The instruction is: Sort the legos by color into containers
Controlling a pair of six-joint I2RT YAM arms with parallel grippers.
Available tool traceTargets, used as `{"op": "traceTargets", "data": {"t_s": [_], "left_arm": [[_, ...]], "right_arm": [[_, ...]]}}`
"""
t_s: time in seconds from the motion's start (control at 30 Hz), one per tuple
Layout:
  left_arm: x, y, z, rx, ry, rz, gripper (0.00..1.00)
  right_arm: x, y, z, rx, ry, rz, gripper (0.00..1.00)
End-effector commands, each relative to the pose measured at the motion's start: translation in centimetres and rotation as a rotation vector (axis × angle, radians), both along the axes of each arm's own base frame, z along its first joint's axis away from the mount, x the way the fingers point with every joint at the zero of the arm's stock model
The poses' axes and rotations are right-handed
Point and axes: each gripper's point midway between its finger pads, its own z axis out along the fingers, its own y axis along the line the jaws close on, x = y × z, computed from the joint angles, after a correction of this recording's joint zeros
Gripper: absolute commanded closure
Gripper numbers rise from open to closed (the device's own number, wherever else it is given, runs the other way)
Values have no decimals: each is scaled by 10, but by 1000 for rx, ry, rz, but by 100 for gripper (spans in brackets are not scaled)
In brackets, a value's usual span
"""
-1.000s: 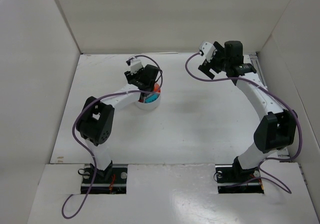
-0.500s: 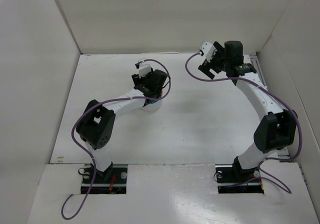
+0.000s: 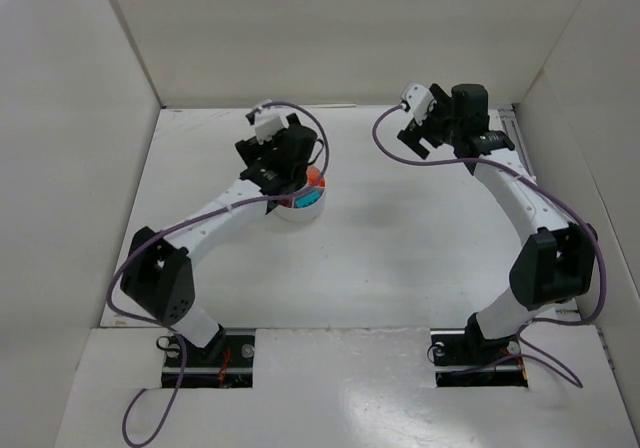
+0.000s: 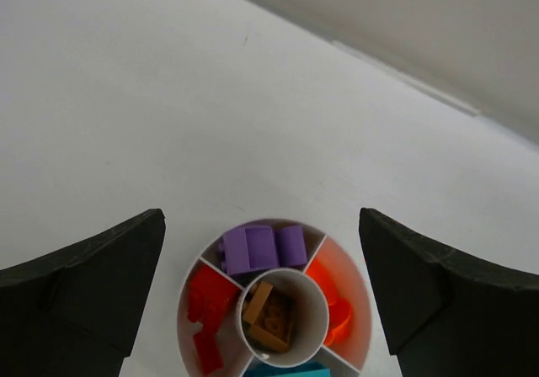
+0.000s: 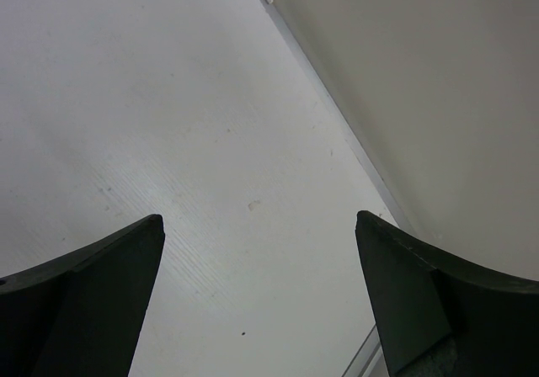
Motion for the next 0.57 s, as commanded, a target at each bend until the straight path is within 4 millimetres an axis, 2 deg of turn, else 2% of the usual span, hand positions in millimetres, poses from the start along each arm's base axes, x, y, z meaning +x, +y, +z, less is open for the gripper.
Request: {"op": "traceTargets", "data": {"t_s": [0.0,0.03,0.07,0.1,0.17,0.2,0.23,0.27,0.3,0.33,0.47,0.53], "left_arm": [[5,25,66,-129,-109,0,1],[7,31,71,-169,-109,-22,1],[8,22,63,-222,-51,-123,1],[15,45,58,-263,-29,-110,1],[14,57,60,-328,-17,-161,1],[11,69,45,-367,18,-171,1],[9,76,43,-385,16,-175,1],[4,83,47,-417,-1,-180,1],[-1,82,37,-447,20,-215,1],[-2,97,35,-470,18,-189,1],[-11,103,38,-471,8,-179,1],[-15,105,31,-458,38,-168,1]], "right_arm": [[1,-8,34,89,-100,-32,0],[-1,-8,35,117,-95,-45,0],[-1,-16,28,128,-75,-78,0],[0,-15,30,147,-75,-86,0],[-3,-27,18,173,-39,-129,0],[-4,-31,10,171,-22,-158,0],[-5,-37,11,179,-29,-183,0],[-11,-39,1,188,-3,-202,0],[-11,-46,-4,181,-2,-225,0],[-13,-47,-5,191,-2,-240,0],[-20,-54,-27,179,34,-261,0],[-23,-53,-27,194,23,-266,0]]}}
